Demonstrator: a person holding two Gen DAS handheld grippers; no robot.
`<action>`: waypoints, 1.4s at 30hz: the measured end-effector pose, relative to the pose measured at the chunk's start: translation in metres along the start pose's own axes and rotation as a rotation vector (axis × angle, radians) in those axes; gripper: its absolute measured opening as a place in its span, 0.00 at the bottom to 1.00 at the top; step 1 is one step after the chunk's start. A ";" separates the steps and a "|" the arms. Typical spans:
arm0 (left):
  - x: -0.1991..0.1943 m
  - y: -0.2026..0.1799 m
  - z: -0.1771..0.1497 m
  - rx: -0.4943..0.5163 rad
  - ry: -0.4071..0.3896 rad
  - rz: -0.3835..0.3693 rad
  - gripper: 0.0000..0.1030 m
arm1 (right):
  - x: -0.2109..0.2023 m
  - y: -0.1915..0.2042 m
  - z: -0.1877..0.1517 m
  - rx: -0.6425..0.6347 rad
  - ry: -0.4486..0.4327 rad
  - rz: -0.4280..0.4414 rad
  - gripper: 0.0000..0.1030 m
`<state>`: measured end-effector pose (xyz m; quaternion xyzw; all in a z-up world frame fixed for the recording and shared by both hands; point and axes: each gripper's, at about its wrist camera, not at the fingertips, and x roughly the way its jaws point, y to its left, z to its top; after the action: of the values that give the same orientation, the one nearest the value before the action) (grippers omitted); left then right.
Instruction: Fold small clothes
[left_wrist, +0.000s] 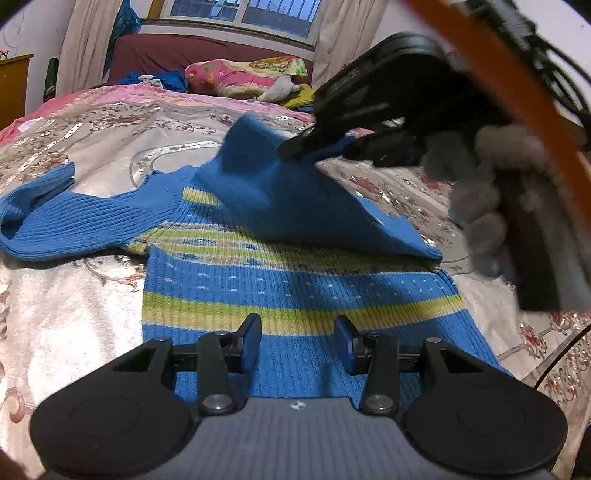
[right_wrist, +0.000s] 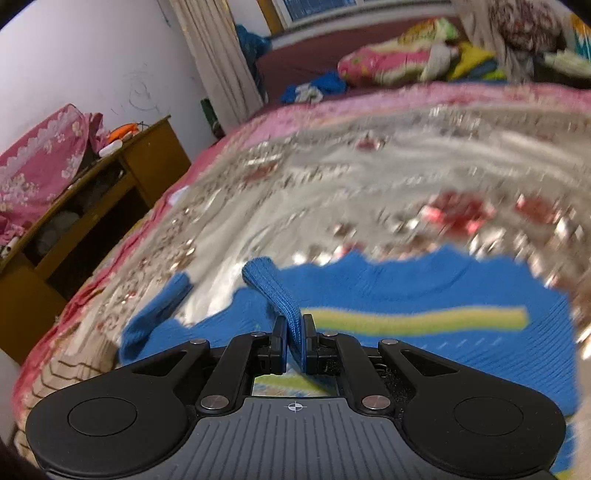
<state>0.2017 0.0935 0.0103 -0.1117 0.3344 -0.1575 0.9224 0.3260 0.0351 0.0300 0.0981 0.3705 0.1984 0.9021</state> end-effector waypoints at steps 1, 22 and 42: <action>-0.001 0.001 0.000 -0.004 0.000 -0.003 0.46 | 0.004 0.003 -0.003 0.004 0.005 0.000 0.05; 0.002 0.010 -0.002 -0.026 0.010 -0.005 0.47 | -0.015 -0.010 0.015 0.069 -0.073 0.022 0.17; 0.008 -0.002 -0.008 0.014 0.030 -0.010 0.47 | -0.068 -0.090 -0.073 0.032 0.063 -0.148 0.30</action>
<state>0.2019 0.0882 -0.0003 -0.1048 0.3465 -0.1661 0.9173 0.2564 -0.0735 -0.0079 0.0785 0.4082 0.1285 0.9004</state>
